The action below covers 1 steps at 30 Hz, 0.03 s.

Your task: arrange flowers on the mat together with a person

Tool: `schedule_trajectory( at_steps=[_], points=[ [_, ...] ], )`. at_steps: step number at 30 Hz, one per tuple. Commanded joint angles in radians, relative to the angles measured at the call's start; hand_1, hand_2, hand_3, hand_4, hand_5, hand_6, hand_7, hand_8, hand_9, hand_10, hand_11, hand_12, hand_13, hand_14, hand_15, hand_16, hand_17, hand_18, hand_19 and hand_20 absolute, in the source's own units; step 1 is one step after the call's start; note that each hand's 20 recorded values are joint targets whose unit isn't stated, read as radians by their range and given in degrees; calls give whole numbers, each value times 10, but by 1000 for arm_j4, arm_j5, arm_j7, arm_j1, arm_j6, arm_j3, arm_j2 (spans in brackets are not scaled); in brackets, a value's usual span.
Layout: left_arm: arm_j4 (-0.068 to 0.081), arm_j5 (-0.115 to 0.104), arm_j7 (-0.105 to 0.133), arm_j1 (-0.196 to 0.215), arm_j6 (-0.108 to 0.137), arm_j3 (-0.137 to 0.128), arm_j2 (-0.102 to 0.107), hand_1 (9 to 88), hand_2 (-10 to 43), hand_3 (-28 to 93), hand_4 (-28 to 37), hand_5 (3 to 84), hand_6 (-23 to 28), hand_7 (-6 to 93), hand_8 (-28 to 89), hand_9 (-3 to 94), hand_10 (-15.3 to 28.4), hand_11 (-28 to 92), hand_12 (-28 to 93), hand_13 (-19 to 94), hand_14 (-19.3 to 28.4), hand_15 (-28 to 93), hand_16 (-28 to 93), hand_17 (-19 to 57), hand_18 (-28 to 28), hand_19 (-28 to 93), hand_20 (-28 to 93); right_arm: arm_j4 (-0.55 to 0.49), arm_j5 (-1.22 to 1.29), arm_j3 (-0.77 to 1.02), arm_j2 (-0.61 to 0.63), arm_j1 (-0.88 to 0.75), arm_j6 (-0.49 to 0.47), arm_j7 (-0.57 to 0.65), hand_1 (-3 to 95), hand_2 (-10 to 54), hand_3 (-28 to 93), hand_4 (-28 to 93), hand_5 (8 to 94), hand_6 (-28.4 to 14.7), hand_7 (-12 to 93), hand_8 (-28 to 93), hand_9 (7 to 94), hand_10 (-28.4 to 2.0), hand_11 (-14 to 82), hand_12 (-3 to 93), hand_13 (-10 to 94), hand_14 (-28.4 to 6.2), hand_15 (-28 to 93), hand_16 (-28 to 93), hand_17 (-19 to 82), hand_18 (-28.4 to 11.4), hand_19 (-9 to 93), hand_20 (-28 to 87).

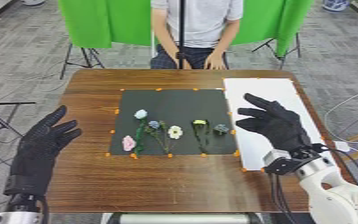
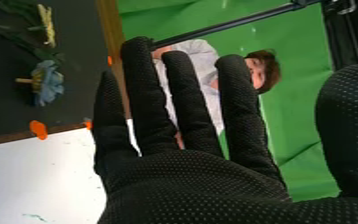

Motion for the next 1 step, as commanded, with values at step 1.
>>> schedule_trajectory(
  at_steps=[1],
  points=[
    [2, 0, 6, 20, -5, -1, -2, 196, 48, 787, -283, 309, 49, 154, -113, 326, 180, 237, 97, 223, 244, 449, -92, -90, 224, 457, 70, 1, 2, -6, -7, -1, -7, 6, 185, 53, 757, -276, 460, 4, 116, -107, 473, -176, 134, 156, 379, -209, 409, 117, 32, -235, 475, 186]
  ],
)
